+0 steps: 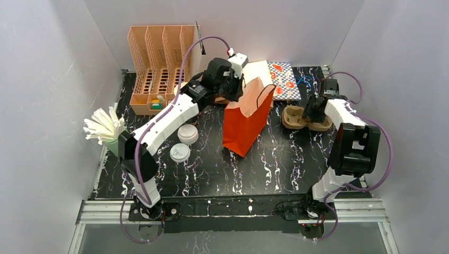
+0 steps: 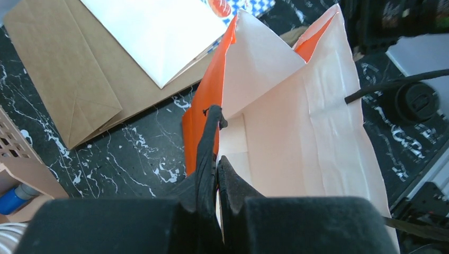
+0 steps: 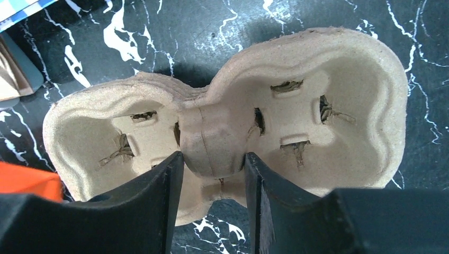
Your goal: Pack the takeout coffee
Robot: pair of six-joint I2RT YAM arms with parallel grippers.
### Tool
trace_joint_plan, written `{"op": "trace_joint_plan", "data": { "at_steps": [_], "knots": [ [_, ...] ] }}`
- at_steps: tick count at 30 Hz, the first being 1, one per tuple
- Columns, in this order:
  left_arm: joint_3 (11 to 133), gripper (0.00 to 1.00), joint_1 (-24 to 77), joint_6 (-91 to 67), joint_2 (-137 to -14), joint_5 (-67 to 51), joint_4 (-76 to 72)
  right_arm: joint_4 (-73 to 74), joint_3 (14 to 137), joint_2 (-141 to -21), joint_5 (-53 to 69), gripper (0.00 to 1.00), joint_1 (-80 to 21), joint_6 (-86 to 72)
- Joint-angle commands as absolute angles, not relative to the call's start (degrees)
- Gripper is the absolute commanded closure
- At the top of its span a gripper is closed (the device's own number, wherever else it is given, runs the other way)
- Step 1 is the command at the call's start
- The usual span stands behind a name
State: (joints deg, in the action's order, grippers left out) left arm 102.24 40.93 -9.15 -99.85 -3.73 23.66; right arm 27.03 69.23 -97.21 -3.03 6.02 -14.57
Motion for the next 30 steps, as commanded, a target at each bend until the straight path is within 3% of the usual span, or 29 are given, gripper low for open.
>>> {"op": "trace_joint_plan", "data": {
  "at_steps": [1, 5, 11, 22, 24, 28, 30],
  "knots": [
    [104.5, 1.00, 39.8, -5.4, -101.8, -6.1, 24.4, 26.9, 70.4, -92.8, 1.2, 0.50, 6.1, -15.6],
    [104.9, 0.99, 38.7, -6.4, -103.6, -3.7, 23.6, 28.7, 70.2, -91.2, 1.5, 0.50, 5.8, -15.9],
    [103.4, 0.88, 38.4, -2.2, -103.6, -3.7, 20.3, 31.0, 69.7, -88.8, 0.9, 0.50, 5.3, -16.2],
    [108.0, 0.85, 36.5, 4.8, -108.6, -9.2, 16.7, 31.8, 67.4, -87.9, -2.5, 0.46, 2.7, -18.6],
    [110.5, 0.75, 36.3, 5.9, -110.1, -9.5, 17.8, 31.9, 67.4, -87.8, -2.5, 0.43, 2.7, -18.8],
    [118.1, 0.41, 36.2, 5.1, -112.5, -6.4, 22.9, 31.8, 67.2, -87.8, -3.0, 0.30, 2.6, -19.0],
    [119.1, 0.33, 36.2, 4.7, -112.0, -3.9, 24.1, 31.7, 66.9, -88.3, -3.4, 0.24, 2.5, -18.9]
  ]
}}
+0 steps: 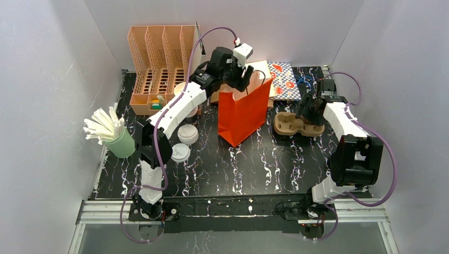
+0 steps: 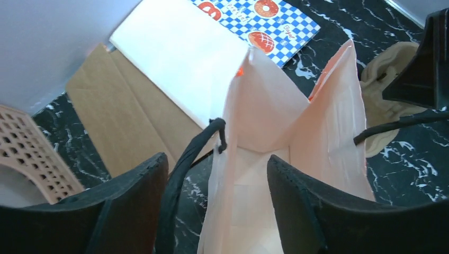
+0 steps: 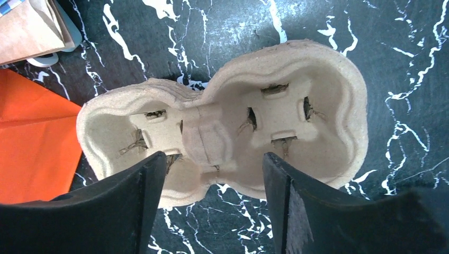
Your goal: Pack the takeout coffee
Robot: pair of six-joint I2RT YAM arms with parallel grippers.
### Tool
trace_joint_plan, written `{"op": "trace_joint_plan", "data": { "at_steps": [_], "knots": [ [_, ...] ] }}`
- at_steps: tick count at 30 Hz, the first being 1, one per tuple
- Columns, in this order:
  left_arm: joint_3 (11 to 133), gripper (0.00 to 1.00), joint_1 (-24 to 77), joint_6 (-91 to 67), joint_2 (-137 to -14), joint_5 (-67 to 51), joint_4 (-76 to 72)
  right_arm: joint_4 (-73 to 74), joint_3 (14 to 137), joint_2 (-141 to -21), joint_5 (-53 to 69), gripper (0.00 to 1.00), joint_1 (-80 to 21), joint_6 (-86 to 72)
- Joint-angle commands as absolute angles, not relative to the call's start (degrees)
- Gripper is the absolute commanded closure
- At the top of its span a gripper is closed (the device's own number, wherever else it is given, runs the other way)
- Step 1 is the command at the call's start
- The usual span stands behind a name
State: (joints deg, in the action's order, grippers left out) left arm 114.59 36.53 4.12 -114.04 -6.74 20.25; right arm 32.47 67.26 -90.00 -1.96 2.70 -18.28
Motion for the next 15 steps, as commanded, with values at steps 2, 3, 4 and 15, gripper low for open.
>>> {"op": "trace_joint_plan", "data": {
  "at_steps": [2, 3, 4, 15],
  "knots": [
    [119.2, 0.27, 36.2, 4.5, -110.1, -1.8, 25.1, 31.6, 66.7, -88.9, -4.0, 0.18, 2.5, -18.7],
    [119.0, 0.25, 36.2, 4.4, -108.9, -0.9, 25.3, 31.5, 66.6, -89.3, -4.1, 0.16, 2.5, -18.6],
    [118.8, 0.23, 36.2, 4.2, -107.6, 0.2, 25.5, 31.3, 66.4, -89.6, -4.3, 0.15, 2.5, -18.5],
    [111.6, 0.16, 36.2, -0.4, -95.1, -3.1, 25.9, 28.2, 66.2, -93.7, -2.0, 0.27, 2.5, -17.5]
  ]
}}
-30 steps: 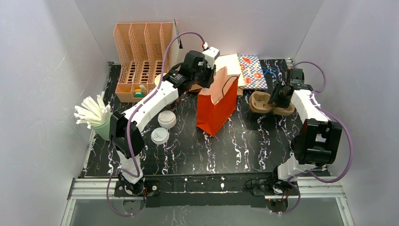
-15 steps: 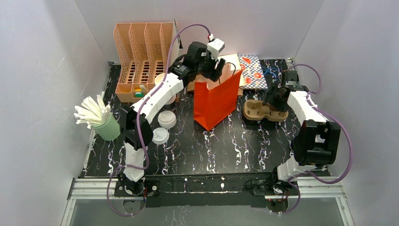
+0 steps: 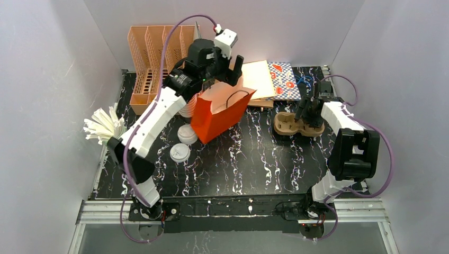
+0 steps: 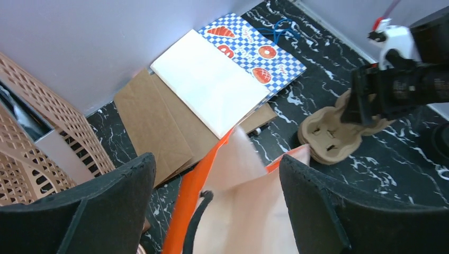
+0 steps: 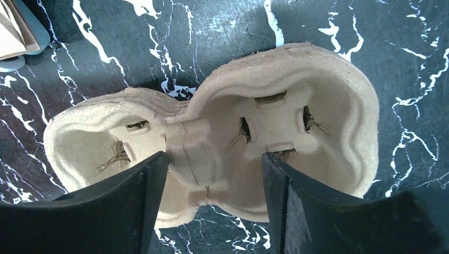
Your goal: Pack the takeout coffee
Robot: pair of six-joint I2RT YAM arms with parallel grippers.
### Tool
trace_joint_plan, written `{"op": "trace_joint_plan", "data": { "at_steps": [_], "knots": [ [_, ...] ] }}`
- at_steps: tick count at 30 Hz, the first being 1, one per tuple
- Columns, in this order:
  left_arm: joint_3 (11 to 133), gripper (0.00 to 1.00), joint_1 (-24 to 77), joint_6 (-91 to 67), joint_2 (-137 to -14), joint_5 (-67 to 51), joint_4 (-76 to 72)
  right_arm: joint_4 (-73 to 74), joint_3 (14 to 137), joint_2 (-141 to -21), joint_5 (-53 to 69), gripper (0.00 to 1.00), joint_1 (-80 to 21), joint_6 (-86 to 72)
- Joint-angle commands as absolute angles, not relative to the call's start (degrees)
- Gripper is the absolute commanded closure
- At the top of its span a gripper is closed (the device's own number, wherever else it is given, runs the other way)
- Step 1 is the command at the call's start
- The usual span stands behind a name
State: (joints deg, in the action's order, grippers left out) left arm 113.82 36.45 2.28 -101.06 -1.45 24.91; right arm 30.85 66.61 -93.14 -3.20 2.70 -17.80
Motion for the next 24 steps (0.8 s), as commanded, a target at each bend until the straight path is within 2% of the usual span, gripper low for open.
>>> {"op": "trace_joint_plan", "data": {
  "at_steps": [1, 5, 9, 14, 17, 24],
  "knots": [
    [111.0, 0.15, 36.2, -1.7, -94.1, -4.0, 25.9, 27.9, 66.1, -94.0, -1.6, 0.28, 2.5, -17.5],
    [108.4, 0.15, 36.2, -2.5, -92.2, -6.5, 25.0, 27.9, 66.3, -95.0, -0.8, 0.30, 2.5, -17.3],
    [109.1, 0.29, 36.2, -2.9, -95.1, -4.0, 26.2, 27.6, 66.1, -94.5, -0.4, 0.30, 2.5, -17.5],
    [111.4, 0.33, 36.2, -5.8, -97.2, -7.8, 25.6, 29.6, 67.3, -92.9, -0.3, 0.28, 2.5, -17.1],
    [112.2, 0.37, 36.2, -7.7, -97.7, -10.6, 24.5, 30.9, 69.2, -90.1, 3.9, 0.28, 2.5, -16.2],
    [113.4, 0.39, 36.2, -12.0, -97.5, -15.5, 22.4, 32.2, 77.0, -84.9, 22.7, 0.37, 0.2, -13.3]
  ]
}}
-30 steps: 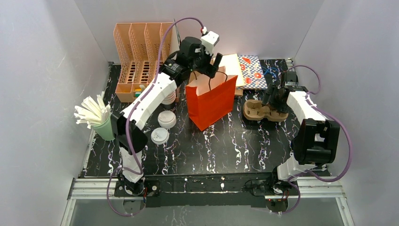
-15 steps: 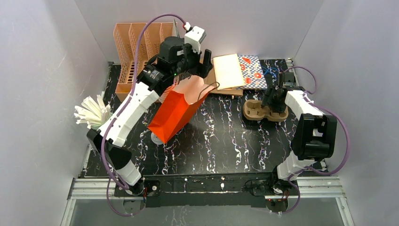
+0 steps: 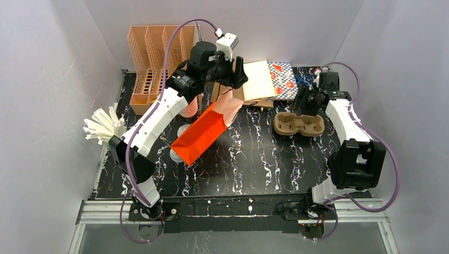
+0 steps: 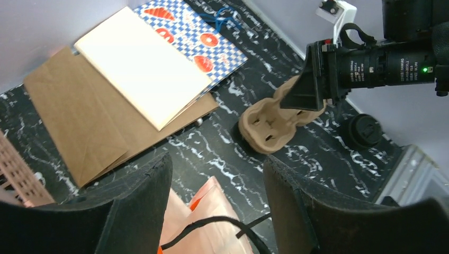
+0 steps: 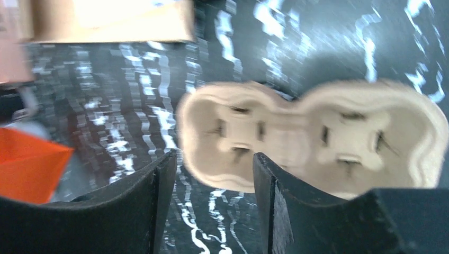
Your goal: Pack the takeout coffee
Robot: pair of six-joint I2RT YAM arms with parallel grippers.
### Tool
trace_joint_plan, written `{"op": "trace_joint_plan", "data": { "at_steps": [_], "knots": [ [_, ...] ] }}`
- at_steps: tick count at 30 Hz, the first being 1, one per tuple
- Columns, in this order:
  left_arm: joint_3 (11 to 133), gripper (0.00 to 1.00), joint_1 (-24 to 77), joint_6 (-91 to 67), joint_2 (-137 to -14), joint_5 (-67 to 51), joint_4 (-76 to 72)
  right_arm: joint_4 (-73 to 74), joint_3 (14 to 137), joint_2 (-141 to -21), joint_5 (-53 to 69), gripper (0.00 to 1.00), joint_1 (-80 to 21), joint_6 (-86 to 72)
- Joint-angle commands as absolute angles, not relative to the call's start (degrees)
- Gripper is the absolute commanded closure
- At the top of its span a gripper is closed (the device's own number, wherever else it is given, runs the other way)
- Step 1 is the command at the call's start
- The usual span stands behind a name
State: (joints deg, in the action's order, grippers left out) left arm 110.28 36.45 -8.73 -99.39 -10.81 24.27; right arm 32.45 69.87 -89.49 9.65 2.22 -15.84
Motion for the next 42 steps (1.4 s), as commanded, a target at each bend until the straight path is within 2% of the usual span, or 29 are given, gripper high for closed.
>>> {"op": "trace_joint_plan", "data": {
  "at_steps": [1, 4, 6, 10, 12, 15, 19, 24, 27, 31, 34, 42],
  "knots": [
    [113.8, 0.40, 36.2, -12.7, -97.5, -16.3, 22.2, 32.7, 78.7, -84.8, 23.8, 0.37, -1.7, -13.2],
    [114.7, 0.44, 36.2, -14.4, -97.3, -18.7, 21.5, 33.7, 83.0, -85.2, 25.8, 0.37, -6.2, -12.7],
    [115.1, 0.50, 36.2, -15.0, -97.0, -20.1, 21.3, 33.1, 85.0, -85.7, 28.7, 0.37, -8.2, -12.8],
    [114.1, 0.75, 36.2, -14.7, -95.1, -19.9, 21.4, 31.1, 87.4, -87.8, 32.5, 0.42, -11.7, -13.5],
    [112.8, 0.78, 36.2, -14.1, -93.6, -18.9, 21.8, 33.2, 89.2, -89.7, 33.7, 0.43, -14.7, -12.5],
    [110.0, 0.77, 36.2, -12.5, -90.5, -17.4, 24.9, 37.3, 90.2, -91.2, 33.2, 0.43, -18.3, -12.3],
    [101.7, 0.69, 36.2, -11.5, -84.2, -15.1, 28.4, 35.0, 83.0, -86.3, 32.7, 0.40, -20.3, -15.0],
    [87.6, 0.58, 36.2, -12.5, -76.3, -14.0, 32.2, 36.5, 74.2, -77.8, 22.3, 0.36, -20.3, -19.4],
    [80.9, 0.48, 36.4, -12.9, -73.3, -13.4, 35.1, 36.5, 68.7, -73.1, 20.3, 0.29, -20.3, -23.7],
    [72.7, 0.35, 36.6, -14.3, -68.5, -8.5, 36.9, 33.4, 56.4, -63.6, 22.8, 0.28, -20.3, -29.8],
    [67.2, 0.35, 36.6, -16.2, -64.9, -4.1, 36.8, 31.6, 48.3, -57.4, 22.5, 0.31, -20.4, -32.6],
    [58.1, 0.46, 36.5, -20.6, -60.4, -0.8, 35.6, 25.1, 32.6, -48.3, 29.1, 0.36, -20.4, -39.8]
  ]
}}
